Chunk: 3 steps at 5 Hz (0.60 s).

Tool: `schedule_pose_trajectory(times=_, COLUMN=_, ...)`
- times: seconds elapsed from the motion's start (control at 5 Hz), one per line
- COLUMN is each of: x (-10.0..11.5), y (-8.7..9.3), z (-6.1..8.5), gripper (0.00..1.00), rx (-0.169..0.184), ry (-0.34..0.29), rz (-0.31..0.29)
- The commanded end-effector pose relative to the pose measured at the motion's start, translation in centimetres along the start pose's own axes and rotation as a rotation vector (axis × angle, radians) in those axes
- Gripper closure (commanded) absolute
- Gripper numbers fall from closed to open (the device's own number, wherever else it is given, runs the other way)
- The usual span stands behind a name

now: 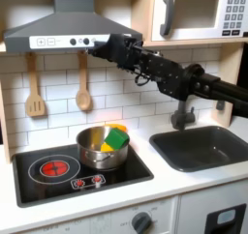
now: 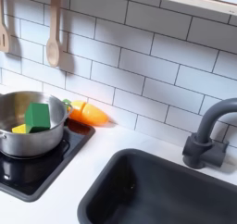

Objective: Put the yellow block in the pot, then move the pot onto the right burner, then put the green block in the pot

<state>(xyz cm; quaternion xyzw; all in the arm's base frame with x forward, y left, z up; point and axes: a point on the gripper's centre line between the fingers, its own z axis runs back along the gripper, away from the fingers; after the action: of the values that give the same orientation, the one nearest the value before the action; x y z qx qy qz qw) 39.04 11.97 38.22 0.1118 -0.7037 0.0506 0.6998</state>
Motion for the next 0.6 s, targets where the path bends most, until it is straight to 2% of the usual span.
schedule_pose_trajectory(times=0.0, x=0.22, y=0.68, z=0.12, gripper=1.0, rx=0.014, ry=-0.004, rz=0.002)
schedule_pose_trajectory(times=0.4, x=0.99, y=1.63, z=0.11, gripper=1.0, rx=0.025, ry=-0.019, rz=0.014)
